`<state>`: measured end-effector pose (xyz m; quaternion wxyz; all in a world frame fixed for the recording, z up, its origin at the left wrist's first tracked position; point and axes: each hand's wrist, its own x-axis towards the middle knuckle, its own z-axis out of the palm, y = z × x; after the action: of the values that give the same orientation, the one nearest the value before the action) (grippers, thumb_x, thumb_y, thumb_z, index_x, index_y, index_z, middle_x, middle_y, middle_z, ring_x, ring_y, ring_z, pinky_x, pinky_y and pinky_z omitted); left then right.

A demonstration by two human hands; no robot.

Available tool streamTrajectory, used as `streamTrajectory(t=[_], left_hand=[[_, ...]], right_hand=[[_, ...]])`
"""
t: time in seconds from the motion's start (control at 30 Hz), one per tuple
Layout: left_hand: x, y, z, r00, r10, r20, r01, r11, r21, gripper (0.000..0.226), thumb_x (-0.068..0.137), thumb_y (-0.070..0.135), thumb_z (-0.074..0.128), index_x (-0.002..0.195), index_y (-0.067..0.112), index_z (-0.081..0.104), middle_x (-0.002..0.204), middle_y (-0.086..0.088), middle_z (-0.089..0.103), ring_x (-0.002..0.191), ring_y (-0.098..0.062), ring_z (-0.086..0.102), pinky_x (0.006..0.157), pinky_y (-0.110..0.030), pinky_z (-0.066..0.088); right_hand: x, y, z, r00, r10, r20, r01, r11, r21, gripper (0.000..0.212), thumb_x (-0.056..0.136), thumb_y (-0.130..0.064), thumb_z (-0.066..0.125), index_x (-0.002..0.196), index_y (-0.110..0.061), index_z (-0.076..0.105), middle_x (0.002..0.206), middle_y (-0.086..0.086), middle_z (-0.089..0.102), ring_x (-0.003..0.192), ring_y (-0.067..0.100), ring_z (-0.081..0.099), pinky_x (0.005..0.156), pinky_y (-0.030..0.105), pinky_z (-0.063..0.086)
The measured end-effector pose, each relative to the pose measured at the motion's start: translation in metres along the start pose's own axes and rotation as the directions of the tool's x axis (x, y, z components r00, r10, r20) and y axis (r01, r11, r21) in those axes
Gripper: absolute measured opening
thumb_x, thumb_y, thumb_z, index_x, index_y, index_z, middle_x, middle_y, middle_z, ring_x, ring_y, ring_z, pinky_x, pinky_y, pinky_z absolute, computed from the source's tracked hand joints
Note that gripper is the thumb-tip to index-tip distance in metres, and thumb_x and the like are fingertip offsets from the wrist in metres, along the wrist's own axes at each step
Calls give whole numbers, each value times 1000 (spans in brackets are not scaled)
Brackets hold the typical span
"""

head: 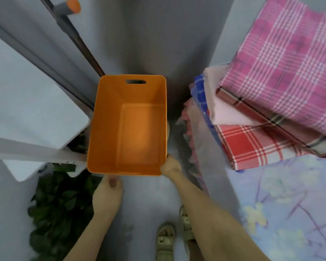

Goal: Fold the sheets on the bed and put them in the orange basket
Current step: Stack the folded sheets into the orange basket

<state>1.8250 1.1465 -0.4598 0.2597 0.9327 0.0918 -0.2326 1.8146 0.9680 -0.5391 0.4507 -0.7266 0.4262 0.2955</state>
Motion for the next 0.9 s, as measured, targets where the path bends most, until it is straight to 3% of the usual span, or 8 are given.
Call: streamTrajectory(t=[0.2,0.3,0.43,0.53,0.6,0.63,0.7,0.9], left_hand=[[-2,-21,-26,991,133,-4,-131,982,136,21,91,12,54,75,25,49,71,6,52,65,-12,50,57,-17,33],[-8,-35,-48,936,352,24,-338,875,345,1,83,9,61,84,10,61,78,-8,60,65,-23,55,60,-32,44],[-39,-40,-78,933,351,-74,-276,834,478,31,83,16,64,109,1,60,112,-27,57,99,-46,54,79,-52,48],[-67,-36,-109,994,108,-33,-89,932,351,50,88,29,57,131,5,44,125,-25,52,110,-43,51,88,-50,46],[-91,-31,-130,986,-16,166,-5,992,126,30,90,28,52,116,15,52,112,-18,60,97,-35,59,79,-39,47],[-106,-31,-139,963,-27,268,19,999,33,10,90,25,52,97,19,56,102,-17,62,87,-30,60,74,-36,46],[-129,-31,-153,946,-25,323,36,999,-28,13,89,19,52,76,18,53,88,-16,62,73,-25,58,66,-32,45],[-211,-13,-188,923,102,371,-77,994,-81,22,93,8,48,73,17,53,77,-3,56,69,-17,53,59,-28,44]], right_hand=[[-19,6,6,996,-71,-56,67,996,-61,26,91,-9,47,110,-1,62,113,17,65,104,33,62,77,32,46],[-63,21,-10,992,-79,-99,75,996,-42,20,86,-6,45,93,-4,63,97,16,68,89,33,65,74,36,52],[-141,53,-31,992,-96,-76,96,995,-6,21,86,-3,42,75,-7,60,73,10,64,63,24,62,61,35,55],[-206,76,-41,994,-102,-24,103,994,38,26,88,-1,39,81,-1,63,76,15,68,63,27,67,60,37,59],[-249,88,-48,994,-113,10,112,992,50,27,87,0,36,87,1,63,79,18,68,65,30,69,58,39,60],[-273,95,-52,992,-122,22,121,991,58,28,86,2,35,84,1,62,76,17,67,63,31,69,57,39,59],[-308,104,-61,990,-136,47,134,989,56,28,84,5,33,73,-4,58,67,13,63,58,28,67,54,35,58],[-397,125,-83,984,-173,-37,173,985,-23,28,78,5,40,52,-6,48,55,12,53,50,23,56,49,26,49]])
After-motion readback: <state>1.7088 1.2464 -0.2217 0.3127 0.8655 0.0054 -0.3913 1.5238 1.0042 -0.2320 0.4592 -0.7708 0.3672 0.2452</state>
